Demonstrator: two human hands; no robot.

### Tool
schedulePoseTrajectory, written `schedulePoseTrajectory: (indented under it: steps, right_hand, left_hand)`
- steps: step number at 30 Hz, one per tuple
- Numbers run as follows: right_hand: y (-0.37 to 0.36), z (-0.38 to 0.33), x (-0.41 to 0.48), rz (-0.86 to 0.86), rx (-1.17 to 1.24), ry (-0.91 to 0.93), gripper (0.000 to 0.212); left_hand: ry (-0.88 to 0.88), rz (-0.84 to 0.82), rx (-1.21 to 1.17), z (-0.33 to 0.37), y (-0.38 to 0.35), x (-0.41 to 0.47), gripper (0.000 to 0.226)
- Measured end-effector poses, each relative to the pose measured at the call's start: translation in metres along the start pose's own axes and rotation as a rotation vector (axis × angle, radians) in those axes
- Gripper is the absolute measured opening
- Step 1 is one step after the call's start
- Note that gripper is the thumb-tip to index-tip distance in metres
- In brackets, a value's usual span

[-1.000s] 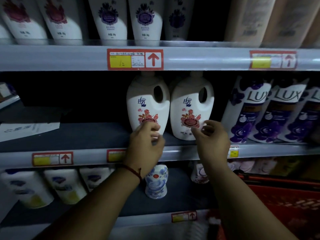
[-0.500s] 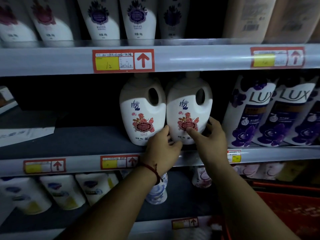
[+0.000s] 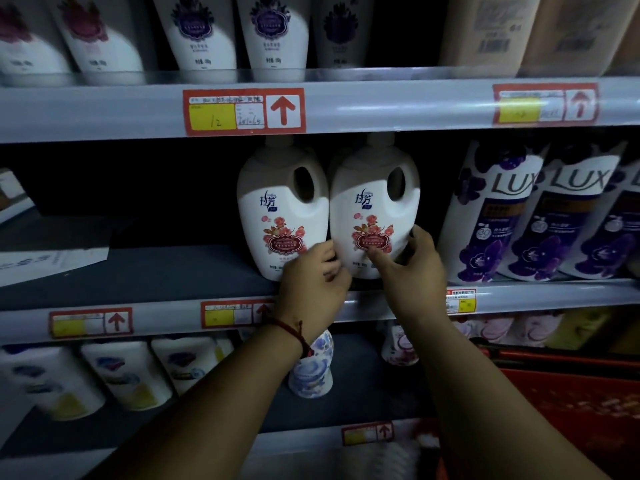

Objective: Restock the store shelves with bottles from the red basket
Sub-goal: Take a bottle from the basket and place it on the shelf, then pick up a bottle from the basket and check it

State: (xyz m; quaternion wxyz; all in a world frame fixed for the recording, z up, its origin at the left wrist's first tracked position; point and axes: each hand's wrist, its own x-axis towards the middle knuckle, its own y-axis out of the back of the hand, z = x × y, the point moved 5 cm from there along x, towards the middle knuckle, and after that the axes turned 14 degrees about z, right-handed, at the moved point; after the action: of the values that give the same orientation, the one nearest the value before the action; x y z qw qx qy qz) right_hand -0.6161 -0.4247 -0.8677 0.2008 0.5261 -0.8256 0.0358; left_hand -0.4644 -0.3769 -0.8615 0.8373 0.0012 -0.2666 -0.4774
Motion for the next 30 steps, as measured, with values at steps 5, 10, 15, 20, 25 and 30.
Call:
schedulePoseTrajectory:
  steps: [5,10,15,20,25,30]
  right_hand:
    - [0.013,-0.019,-0.009,-0.018,-0.077,0.050,0.056]
    - [0.039,-0.057,-0.028,-0.123,-0.225,0.248,0.066]
    - [0.073,-0.100,-0.037,-0.189,-0.396,0.461,0.068]
    - [0.112,-0.150,-0.014,-0.166,-0.416,0.579,0.066]
    - [0.144,-0.183,0.032,-0.082,-0.394,0.571,0.068]
    - [0.162,-0.192,0.080,-0.035,-0.391,0.554,0.064]
  left_hand:
    - [-0.175,-0.002,0.279,0.005,0.025,-0.011,0.045]
    - [-0.227,-0.039,0.399,0.023,0.053,-0.030,0.052]
    - [-0.367,-0.080,0.452,0.072,0.062,-0.035,0.058]
    - [-0.468,-0.033,0.347,0.144,0.061,-0.012,0.046]
    - [-0.541,0.034,0.296,0.210,0.047,0.022,0.042]
    - [-0.475,0.041,0.284,0.234,0.012,0.069,0.056]
